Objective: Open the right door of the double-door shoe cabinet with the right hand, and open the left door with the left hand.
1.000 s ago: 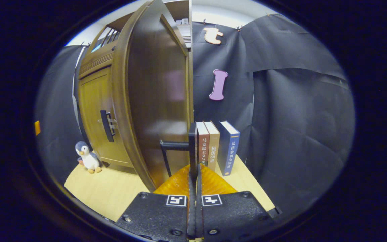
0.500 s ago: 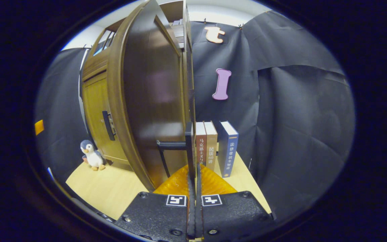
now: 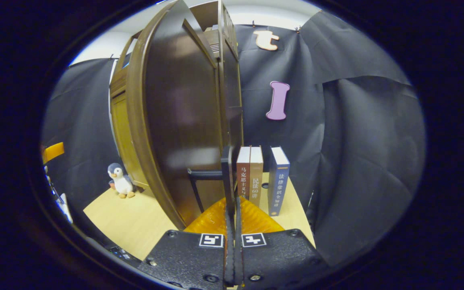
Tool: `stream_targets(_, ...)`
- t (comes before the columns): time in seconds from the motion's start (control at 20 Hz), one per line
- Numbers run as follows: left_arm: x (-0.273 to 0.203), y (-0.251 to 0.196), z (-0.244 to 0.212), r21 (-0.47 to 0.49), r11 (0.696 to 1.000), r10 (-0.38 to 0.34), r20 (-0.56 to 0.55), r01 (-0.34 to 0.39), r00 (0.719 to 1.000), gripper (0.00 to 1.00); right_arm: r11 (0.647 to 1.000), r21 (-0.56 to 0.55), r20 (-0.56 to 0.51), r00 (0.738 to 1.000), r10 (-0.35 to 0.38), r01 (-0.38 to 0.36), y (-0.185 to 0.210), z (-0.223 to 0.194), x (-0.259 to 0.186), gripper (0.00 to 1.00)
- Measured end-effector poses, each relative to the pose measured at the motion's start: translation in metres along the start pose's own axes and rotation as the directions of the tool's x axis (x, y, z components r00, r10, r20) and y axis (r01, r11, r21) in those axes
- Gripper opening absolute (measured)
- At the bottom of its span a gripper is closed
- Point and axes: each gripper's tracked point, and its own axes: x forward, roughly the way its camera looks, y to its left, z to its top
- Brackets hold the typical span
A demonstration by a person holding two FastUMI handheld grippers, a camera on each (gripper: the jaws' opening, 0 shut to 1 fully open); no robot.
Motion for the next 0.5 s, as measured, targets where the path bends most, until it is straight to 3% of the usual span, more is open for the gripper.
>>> stream_targets(0.3, 0.003, -0.008, 0.000, 0.014, 1.000, -0.002, -0.007, 0.002, 1.000, 0.95, 1.000, 0.016, -0.015, 1.000, 0.012, -0.012, -0.002, -0.003, -0.003, 0.09)
stream_targets(0.35, 0.004, -0.008, 0.002, 0.018, 1.000, -0.003, -0.004, 0.003, 1.000, 0.95, 1.000, 0.022, -0.021, 1.000, -0.001, 0.002, -0.007, -0.005, -0.006, 0.19)
stream_targets(0.4, 0.006, -0.007, 0.004, 0.022, 1.000, 0.000, -0.001, 0.001, 1.000, 0.95, 1.000, 0.021, -0.030, 0.999, -0.020, 0.021, -0.013, -0.009, -0.012, 0.23)
stream_targets(0.5, 0.009, -0.004, 0.002, 0.022, 1.000, -0.002, -0.003, 0.002, 1.000, 0.95, 0.998, 0.013, -0.028, 0.998, -0.062, 0.062, -0.022, -0.010, -0.027, 0.51)
